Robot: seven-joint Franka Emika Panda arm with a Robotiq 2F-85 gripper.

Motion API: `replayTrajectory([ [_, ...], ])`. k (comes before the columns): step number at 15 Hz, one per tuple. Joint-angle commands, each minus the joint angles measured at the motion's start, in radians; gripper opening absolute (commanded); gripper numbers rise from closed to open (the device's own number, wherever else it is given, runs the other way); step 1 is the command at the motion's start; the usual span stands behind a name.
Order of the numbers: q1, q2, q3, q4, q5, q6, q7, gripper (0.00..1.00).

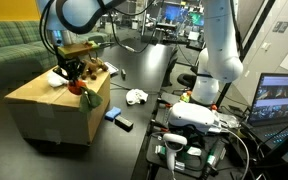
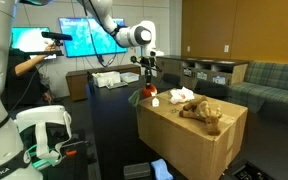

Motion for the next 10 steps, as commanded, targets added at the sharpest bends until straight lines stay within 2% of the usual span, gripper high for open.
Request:
replayTrajectory([
  [1,0.028,0.106,-0.041,0.130,-0.016,-0.029,0.052,0.02],
  [5,0.056,0.181,-0.085,0.200,-0.035,-0.013,0.116,0.02],
  [10,0.079,0.217,-0.113,0.247,-0.049,-0.001,0.169,0.02],
])
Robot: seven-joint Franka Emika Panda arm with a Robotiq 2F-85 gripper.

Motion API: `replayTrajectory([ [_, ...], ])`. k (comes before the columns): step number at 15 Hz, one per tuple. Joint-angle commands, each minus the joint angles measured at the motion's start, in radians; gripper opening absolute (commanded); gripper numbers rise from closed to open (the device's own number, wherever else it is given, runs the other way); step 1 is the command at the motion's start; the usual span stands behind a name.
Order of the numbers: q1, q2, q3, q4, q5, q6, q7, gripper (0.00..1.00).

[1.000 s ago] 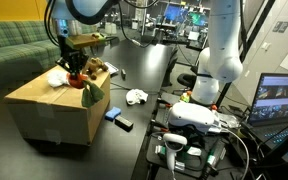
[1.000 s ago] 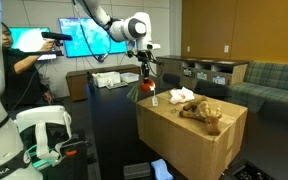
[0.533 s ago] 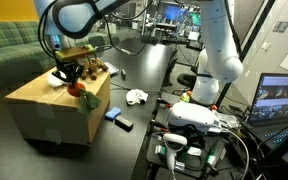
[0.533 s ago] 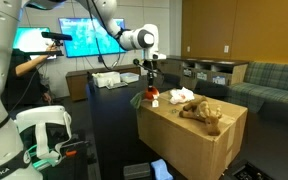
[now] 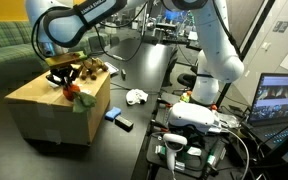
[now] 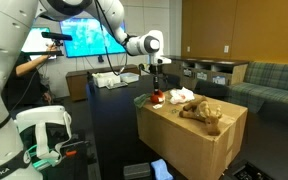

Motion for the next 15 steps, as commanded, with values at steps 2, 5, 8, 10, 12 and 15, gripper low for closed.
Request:
replayTrajectory([
  [2,0.038,0.042,-0.033,0.077,-0.043,-0.001,0.077,0.02],
  [5,0.048,0.051,-0.043,0.091,-0.066,-0.006,0.111,0.08],
  [8,0.056,0.038,-0.052,0.080,-0.100,-0.010,0.132,0.38],
  [10,0.058,0.016,-0.058,0.069,-0.125,-0.030,0.139,0.52],
  [12,0.058,-0.013,-0.062,0.043,-0.154,-0.032,0.145,0.68],
  [15,0.040,-0.080,-0.056,-0.004,-0.170,-0.038,0.117,0.90],
])
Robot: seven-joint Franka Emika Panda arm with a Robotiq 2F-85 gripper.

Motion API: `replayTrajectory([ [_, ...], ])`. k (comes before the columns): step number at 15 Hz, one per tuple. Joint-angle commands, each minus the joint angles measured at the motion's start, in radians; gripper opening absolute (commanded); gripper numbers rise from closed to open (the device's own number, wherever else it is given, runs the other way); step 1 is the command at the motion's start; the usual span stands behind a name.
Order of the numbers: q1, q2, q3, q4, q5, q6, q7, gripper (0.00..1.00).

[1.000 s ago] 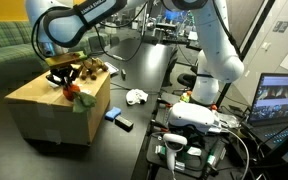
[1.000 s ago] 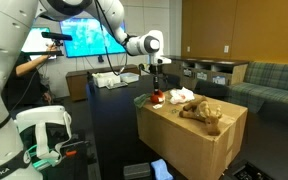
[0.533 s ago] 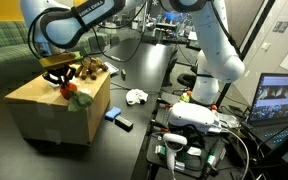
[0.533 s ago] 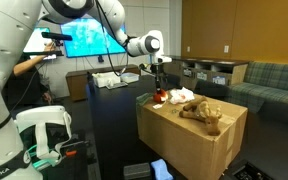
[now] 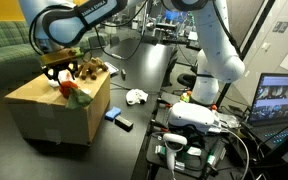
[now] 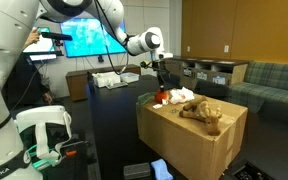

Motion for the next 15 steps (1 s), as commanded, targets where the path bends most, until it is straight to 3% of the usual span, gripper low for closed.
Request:
replayTrajectory([
  [1,-0.011,-0.121,-0.002,-0.083,-0.026,-0.015,-0.031,0.98],
  [7,-0.093,-0.399,0.048,-0.269,0.027,-0.057,-0.283,1.00],
  [15,-0.226,-0.787,0.047,-0.492,0.204,-0.325,-0.705,1.00],
])
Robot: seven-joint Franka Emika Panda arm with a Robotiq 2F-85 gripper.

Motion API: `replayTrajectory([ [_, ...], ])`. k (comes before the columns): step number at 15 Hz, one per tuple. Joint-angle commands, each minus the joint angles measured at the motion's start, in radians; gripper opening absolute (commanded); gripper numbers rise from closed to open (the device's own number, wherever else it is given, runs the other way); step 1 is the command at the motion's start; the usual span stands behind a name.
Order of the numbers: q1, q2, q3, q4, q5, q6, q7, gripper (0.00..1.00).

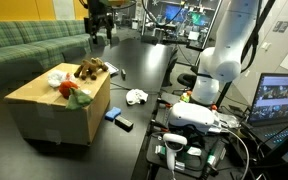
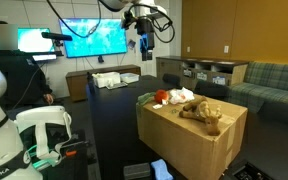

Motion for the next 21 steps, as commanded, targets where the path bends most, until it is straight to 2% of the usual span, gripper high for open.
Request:
replayTrajectory([
  [1,-0.064,-0.199,-0.003,-0.133,0.088,-0.095,-0.164,1.00],
  [4,-0.102,-0.310,-0.022,-0.210,0.137,-0.150,-0.245,1.00],
  [6,-0.120,-0.382,-0.030,-0.283,0.151,-0.127,-0.277,1.00],
  [10,-0.139,-0.497,-0.036,-0.452,0.180,-0.009,-0.300,1.00],
  [16,-0.148,-0.606,-0.054,-0.697,0.209,0.276,-0.335,1.00],
  [19,-0.153,-0.648,-0.079,-0.785,0.214,0.383,-0.374,1.00],
  [20,-0.157,-0.579,-0.048,-0.716,0.193,0.314,-0.332,1.00],
  [21,-0.159,-0.592,-0.056,-0.740,0.194,0.338,-0.342,1.00],
])
